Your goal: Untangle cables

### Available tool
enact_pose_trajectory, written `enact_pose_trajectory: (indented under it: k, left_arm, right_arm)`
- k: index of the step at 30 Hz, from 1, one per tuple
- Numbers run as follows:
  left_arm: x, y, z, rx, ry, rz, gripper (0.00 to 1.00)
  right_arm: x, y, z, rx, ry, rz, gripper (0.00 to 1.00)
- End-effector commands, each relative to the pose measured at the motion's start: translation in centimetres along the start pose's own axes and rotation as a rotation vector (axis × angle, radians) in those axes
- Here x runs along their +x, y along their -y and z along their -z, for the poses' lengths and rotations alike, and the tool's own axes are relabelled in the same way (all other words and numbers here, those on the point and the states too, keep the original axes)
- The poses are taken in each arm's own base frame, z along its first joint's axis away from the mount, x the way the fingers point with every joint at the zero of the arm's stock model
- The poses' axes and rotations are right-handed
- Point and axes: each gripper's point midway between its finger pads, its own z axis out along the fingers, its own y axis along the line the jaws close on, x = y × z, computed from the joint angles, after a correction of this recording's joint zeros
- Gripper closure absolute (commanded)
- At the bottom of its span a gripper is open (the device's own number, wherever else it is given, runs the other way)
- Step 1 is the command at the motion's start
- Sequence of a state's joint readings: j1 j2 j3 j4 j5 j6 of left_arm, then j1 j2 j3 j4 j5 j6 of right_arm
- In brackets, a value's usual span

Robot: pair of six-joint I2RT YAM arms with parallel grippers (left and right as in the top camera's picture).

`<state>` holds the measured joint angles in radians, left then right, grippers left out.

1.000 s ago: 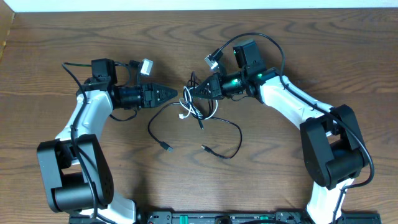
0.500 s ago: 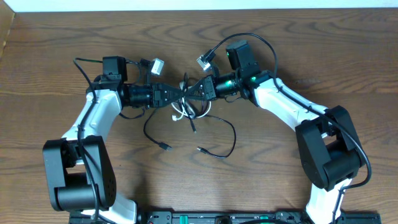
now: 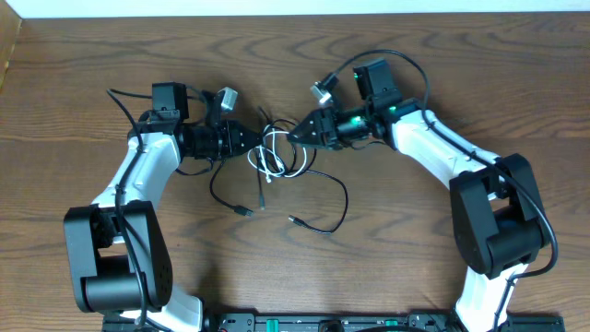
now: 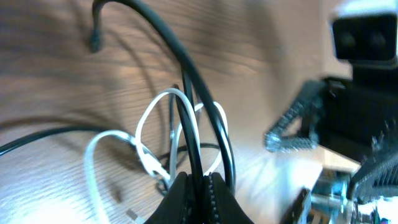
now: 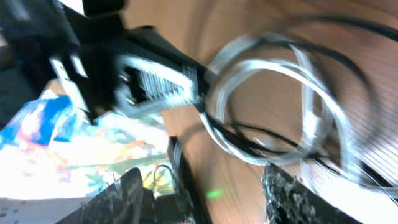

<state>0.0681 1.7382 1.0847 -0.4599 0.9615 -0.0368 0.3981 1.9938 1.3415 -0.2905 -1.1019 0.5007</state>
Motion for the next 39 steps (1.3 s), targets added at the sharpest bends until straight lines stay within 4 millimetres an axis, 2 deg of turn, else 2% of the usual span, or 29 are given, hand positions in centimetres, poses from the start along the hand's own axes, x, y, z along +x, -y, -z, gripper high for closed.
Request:
enact_pose_trajectory:
  k: [1, 6, 11, 15, 18, 21, 27, 31, 34, 39]
  left_arm:
    - [-0.2, -2.6, 0.1, -0.145, 0.03, 0.211, 0.93]
    - [-0.4, -2.5, 0.1, -0.139, 0.051, 0.42, 0.92]
    - [-0.5, -3.4, 0.3, -0.19, 0.07, 0.437, 0.93]
    - [-0.4, -5.4, 0.8, -0.308, 0.074, 0.293, 0.93]
    - [0.1, -5.9, 0.9, -0.346, 0.041, 0.175, 0.93]
    - [0.1, -4.6, 0.5, -0.267, 0.011, 0.03, 0.92]
    - [0.7, -0.1, -0.1, 0.004, -0.021, -0.259, 0.92]
    - [0.8, 1.9, 0.0, 0.12, -0.012, -0.326, 0.92]
    - [1.1, 3.4, 0.3, 0.207, -0.005, -0.366, 0.93]
    - [1.4, 4.0, 0.4, 0.249, -0.006, -0.378, 0.93]
  right_arm:
    - [0.9, 0.0, -0.3, 0.044, -0.021, 0.085, 0.39]
    - [2.9, -0.2, -1.5, 0.054, -0.084, 0.086, 0.39]
    - [3.2, 1.5, -2.8, 0.193, -0.074, 0.102, 0.39]
    - [2.4, 3.1, -2.8, 0.305, -0.033, 0.118, 0.41]
    - [1.7, 4.3, -2.4, 0.378, 0.0, 0.128, 0.48]
    - [1.4, 4.6, -2.3, 0.409, -0.002, 0.215, 0.59]
    - [1.5, 3.8, -2.6, 0.36, -0.037, 0.374, 0.57]
    - [2.3, 2.1, -3.2, 0.245, -0.075, 0.461, 0.56]
    - [2.5, 2.1, -3.3, 0.242, -0.086, 0.494, 0.58]
    - [2.9, 1.8, -3.8, 0.234, -0.111, 0.599, 0.59]
